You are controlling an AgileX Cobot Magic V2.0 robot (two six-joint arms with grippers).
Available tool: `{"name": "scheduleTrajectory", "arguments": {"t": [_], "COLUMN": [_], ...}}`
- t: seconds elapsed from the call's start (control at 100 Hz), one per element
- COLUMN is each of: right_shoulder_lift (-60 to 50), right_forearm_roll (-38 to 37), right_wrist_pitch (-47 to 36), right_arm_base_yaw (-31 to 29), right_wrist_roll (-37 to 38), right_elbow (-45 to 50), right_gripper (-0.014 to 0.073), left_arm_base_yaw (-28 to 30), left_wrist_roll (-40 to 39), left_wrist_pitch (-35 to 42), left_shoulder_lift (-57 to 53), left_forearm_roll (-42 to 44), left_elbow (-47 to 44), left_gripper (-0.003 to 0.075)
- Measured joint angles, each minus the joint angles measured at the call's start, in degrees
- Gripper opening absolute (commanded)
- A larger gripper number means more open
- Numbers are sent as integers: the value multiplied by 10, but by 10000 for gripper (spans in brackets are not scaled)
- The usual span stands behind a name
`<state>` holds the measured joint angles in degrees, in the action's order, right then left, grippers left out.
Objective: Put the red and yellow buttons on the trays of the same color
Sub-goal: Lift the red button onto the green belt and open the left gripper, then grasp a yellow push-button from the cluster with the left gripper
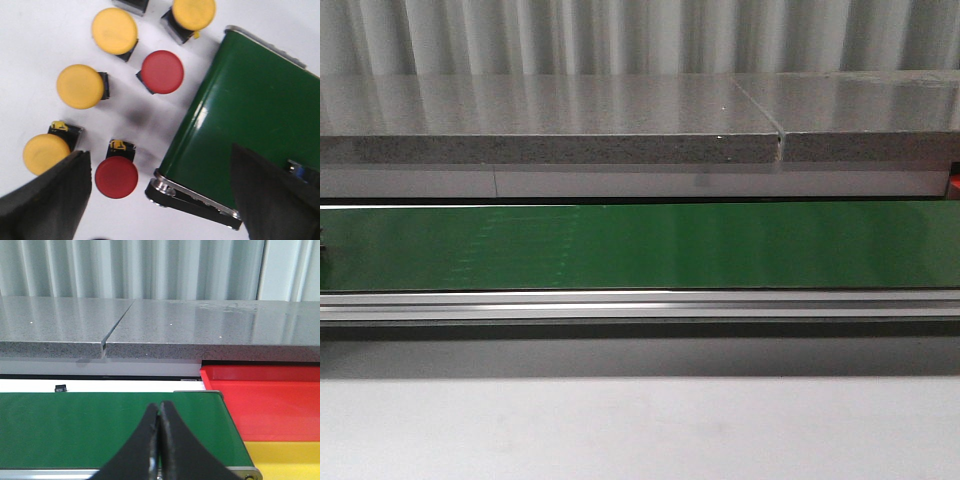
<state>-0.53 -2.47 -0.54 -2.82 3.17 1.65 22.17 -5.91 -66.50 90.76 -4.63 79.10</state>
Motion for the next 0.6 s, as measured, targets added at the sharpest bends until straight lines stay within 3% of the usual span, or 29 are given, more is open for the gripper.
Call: {"name": "scheduleTrajectory", "arguments": {"t": [0.6], "right_shoulder_lift": [0], "right_forearm_roll": [0], "right_wrist_pitch": [0], "right_arm_base_yaw": [0], "right_wrist_roll": [0], "right_elbow": [0], "right_gripper": [-60], "left_arm_base_yaw": [71], "left_wrist_roll": [3], "left_wrist_pitch": [23], "left_shoulder_lift": [84], "left_forearm_roll": [9], "left_elbow": [0], "left_gripper": [555]}}
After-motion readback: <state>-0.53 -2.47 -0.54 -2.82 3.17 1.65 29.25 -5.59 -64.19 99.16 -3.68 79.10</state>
